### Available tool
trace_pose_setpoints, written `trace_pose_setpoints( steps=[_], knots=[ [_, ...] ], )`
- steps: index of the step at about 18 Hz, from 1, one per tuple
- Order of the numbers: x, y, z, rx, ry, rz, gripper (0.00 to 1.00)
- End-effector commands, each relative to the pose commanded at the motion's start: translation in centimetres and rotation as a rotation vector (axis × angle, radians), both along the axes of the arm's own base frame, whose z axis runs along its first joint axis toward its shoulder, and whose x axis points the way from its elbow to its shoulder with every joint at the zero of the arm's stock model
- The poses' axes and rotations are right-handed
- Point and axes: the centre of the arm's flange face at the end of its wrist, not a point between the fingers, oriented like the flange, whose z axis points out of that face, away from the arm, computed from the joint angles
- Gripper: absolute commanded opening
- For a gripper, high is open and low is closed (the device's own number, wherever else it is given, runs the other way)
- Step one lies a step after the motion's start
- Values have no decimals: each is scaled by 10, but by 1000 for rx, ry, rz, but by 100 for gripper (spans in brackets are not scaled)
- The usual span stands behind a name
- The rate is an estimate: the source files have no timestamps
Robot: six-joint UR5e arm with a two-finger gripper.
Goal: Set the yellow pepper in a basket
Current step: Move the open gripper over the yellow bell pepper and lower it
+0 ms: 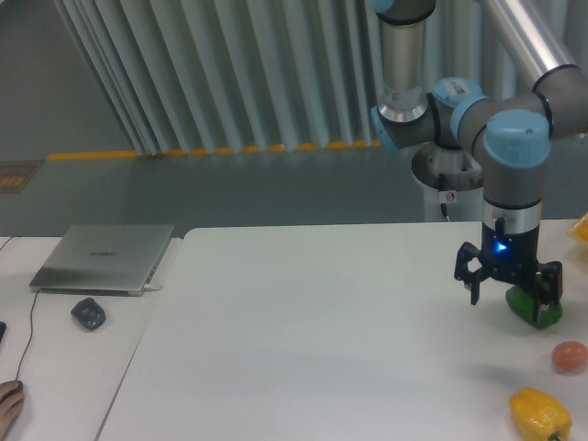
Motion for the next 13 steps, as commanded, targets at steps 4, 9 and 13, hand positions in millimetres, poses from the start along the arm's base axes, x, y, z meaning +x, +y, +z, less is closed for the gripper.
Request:
trace_pose_setpoints(
  steps=[4,9,13],
  knots=[
    [-7,12,-11,35,0,112,100],
    [-19,31,-27,73,19,152,100],
    [-34,40,-43,69,50,182,100]
  ],
)
